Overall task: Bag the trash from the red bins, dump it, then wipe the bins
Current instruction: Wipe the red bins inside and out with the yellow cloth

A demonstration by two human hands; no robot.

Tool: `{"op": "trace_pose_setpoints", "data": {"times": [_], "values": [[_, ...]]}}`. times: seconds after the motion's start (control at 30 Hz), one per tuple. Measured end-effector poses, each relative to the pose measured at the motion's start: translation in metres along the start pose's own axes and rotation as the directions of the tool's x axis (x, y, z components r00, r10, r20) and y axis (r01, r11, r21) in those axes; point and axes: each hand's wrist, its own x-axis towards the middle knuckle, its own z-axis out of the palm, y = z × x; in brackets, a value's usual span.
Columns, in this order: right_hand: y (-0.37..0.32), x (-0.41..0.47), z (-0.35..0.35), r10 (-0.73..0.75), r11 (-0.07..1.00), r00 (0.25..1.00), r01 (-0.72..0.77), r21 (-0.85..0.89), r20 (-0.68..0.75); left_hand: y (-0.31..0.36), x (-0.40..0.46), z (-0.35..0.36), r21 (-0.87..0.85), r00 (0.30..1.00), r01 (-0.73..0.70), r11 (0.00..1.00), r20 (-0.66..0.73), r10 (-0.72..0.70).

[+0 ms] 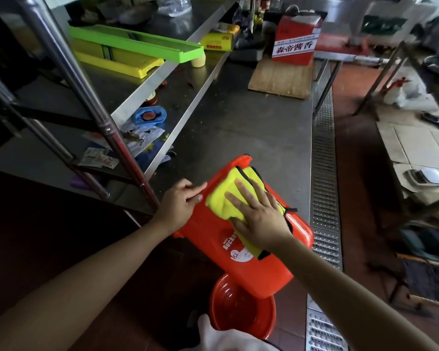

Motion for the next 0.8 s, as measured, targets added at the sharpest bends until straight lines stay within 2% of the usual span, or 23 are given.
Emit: {"op": "trace_pose_setpoints", "data": {"times": [0.13,0.3,0.47,0.53,0.67,0.8], "values": [[0.03,-0.075,0.012,0.032,0.999,0.997,-0.029,0.043,-0.07,-0.001,-0.004,0.003,0.023,1.0,0.011,1.0,0.007,-0.011],[0.035,-0.115,0.022,0.066,0.996,0.991,-0.059,0.063,-0.114,0.008,0.001,0.005,0.155,0.996,-0.077,0.985,0.058,0.069],[0.024,-0.115,0.024,0.075,0.996,0.991,-0.071,0.048,-0.109,0.062,0.066,0.035,0.264,0.986,-0.049,0.963,0.168,0.004],[0.019,-0.115,0.025,0.069,0.997,0.993,-0.066,0.038,-0.098,0.082,0.092,0.049,0.347,0.97,-0.006,0.938,0.231,-0.079],[0.011,-0.117,0.026,0.086,0.996,0.992,-0.084,0.03,-0.091,0.093,0.113,0.067,0.486,0.938,0.086,0.87,0.255,-0.235],[0.006,-0.115,0.023,0.08,0.997,0.992,-0.077,0.032,-0.099,0.082,0.103,0.066,0.456,0.958,0.061,0.888,0.223,-0.181]]}}
